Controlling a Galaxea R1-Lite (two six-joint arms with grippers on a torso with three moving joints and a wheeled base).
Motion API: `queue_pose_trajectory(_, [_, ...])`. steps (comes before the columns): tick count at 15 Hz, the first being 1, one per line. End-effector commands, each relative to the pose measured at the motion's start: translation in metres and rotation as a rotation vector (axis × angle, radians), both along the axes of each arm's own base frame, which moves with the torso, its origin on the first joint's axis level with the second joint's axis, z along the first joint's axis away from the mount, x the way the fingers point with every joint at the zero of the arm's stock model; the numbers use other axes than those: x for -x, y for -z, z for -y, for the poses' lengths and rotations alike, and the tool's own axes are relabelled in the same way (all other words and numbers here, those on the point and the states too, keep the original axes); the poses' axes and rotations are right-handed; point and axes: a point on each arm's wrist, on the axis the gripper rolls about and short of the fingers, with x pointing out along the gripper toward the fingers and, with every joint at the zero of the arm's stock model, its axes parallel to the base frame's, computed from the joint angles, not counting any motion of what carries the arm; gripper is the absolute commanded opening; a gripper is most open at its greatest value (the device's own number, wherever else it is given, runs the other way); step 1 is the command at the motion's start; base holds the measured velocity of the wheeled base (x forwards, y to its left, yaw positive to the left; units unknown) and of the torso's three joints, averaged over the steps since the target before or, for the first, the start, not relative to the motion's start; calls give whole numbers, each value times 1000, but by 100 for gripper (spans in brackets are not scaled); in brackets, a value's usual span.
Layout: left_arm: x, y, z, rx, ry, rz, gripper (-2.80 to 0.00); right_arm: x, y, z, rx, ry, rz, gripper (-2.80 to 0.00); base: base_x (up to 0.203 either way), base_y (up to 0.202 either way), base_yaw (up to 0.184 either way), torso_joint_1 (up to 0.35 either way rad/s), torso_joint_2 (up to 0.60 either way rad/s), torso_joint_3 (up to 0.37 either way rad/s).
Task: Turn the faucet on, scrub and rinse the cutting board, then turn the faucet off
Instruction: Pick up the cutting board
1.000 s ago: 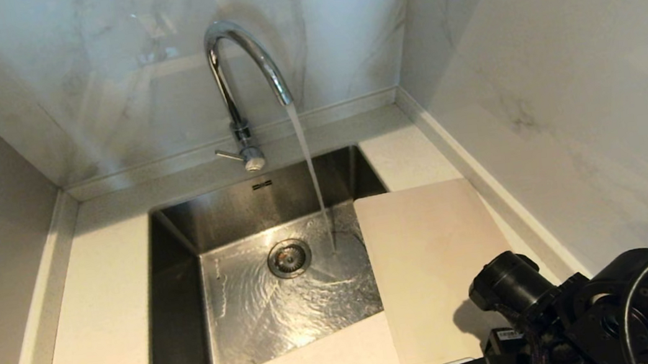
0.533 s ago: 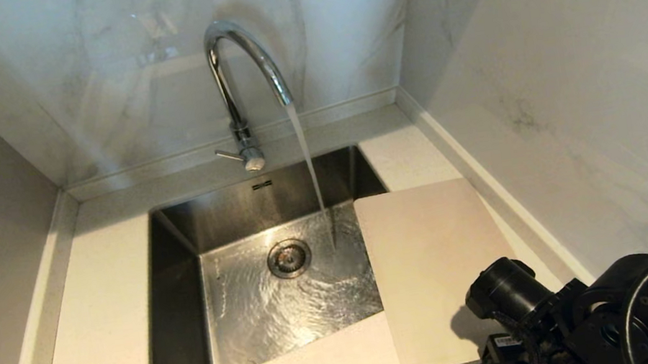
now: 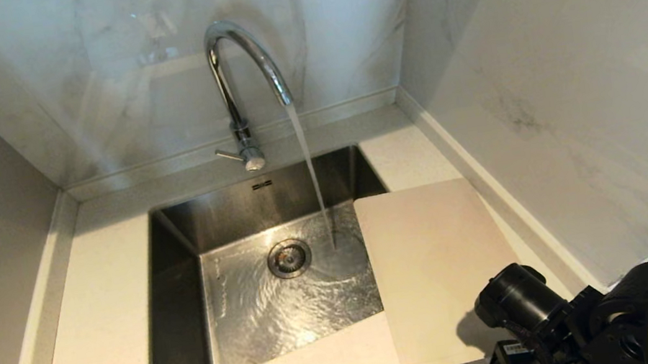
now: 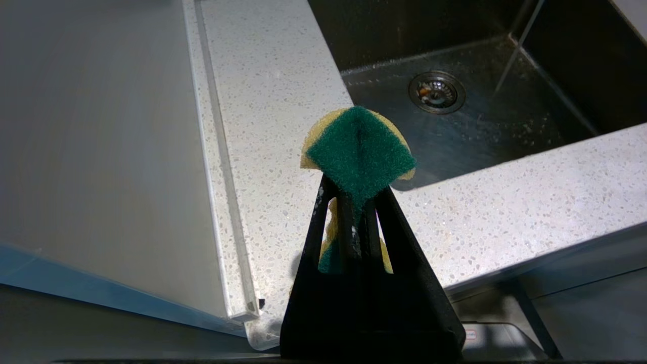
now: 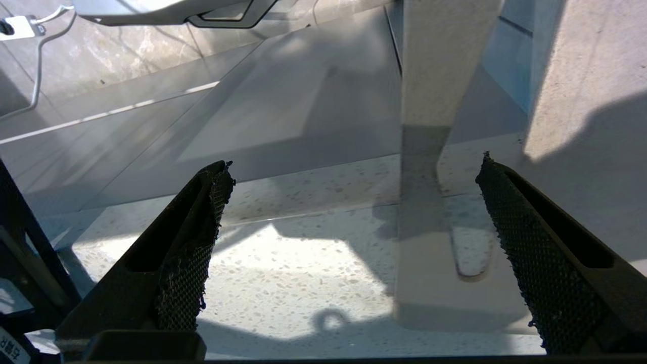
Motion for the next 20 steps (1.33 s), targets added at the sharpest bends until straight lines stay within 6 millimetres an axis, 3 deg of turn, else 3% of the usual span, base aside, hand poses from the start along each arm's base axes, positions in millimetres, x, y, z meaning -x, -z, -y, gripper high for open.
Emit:
queue_pose_trajectory(1, [0, 0, 0, 0, 0, -1, -280, 2, 1, 0, 5, -10, -4, 0, 0, 0, 0, 0, 0, 0])
queue_pose_trajectory(20, [0, 0, 0, 0, 0, -1, -280, -12, 15, -7, 61, -4, -33, 0, 0, 0, 0, 0, 0, 0])
